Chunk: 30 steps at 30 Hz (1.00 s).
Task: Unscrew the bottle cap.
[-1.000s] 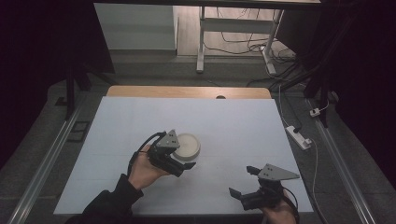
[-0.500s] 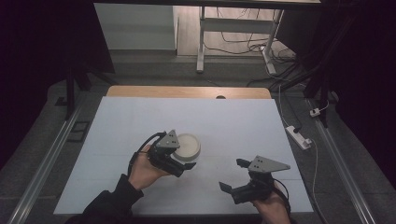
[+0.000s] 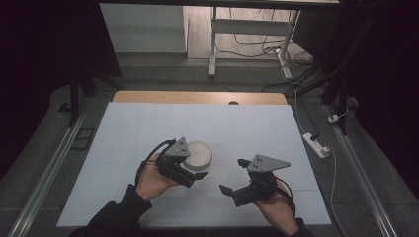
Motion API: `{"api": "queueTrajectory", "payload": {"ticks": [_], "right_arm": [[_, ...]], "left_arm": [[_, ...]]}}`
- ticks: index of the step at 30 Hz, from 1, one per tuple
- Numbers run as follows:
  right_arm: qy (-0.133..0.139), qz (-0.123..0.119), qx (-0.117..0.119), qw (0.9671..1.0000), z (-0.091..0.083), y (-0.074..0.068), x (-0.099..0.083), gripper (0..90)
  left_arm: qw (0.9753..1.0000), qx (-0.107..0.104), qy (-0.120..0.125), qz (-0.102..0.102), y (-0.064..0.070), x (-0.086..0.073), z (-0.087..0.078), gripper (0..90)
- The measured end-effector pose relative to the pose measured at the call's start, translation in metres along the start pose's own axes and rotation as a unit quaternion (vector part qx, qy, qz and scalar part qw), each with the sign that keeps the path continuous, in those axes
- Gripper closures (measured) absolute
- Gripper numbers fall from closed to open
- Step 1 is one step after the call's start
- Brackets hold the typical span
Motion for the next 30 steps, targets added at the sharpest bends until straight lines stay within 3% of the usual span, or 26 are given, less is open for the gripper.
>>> {"api": "queueTrajectory", "payload": {"ticks": [7, 13, 23, 30], "right_arm": [[-0.006, 0.0, 0.001, 1.0, 0.011, -0.001, 0.01, 0.0], [-0.008, -0.014, 0.018, 0.9997, 0.022, -0.004, 0.025, 0.0], [0.003, -0.017, 0.014, 0.9997, 0.036, 0.003, 0.041, 0.0], [0.017, -0.02, 0.047, 0.9985, 0.052, 0.001, 0.052, 0.0]], "left_arm": [[1.0, -0.002, 0.003, -0.002, 0.0, 0.0, 0.0, 7.1], [1.0, -0.005, 0.004, 0.002, 0.001, 0.0, -0.001, 7.0], [0.9998, -0.016, 0.002, 0.011, 0.002, 0.0, 0.0, 7.1], [0.9995, -0.025, -0.002, 0.018, 0.004, 0.0, 0.001, 7.1]]}}
Point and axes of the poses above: each handheld gripper's, and its own axes: z roughly forward along the jaws, x roughly out of its top, y roughly to its right, the point moved 3 cm from there along z, roughly forward along the jaws, and after that the axes turned 5 degrees about -z, right-handed, at the moved point
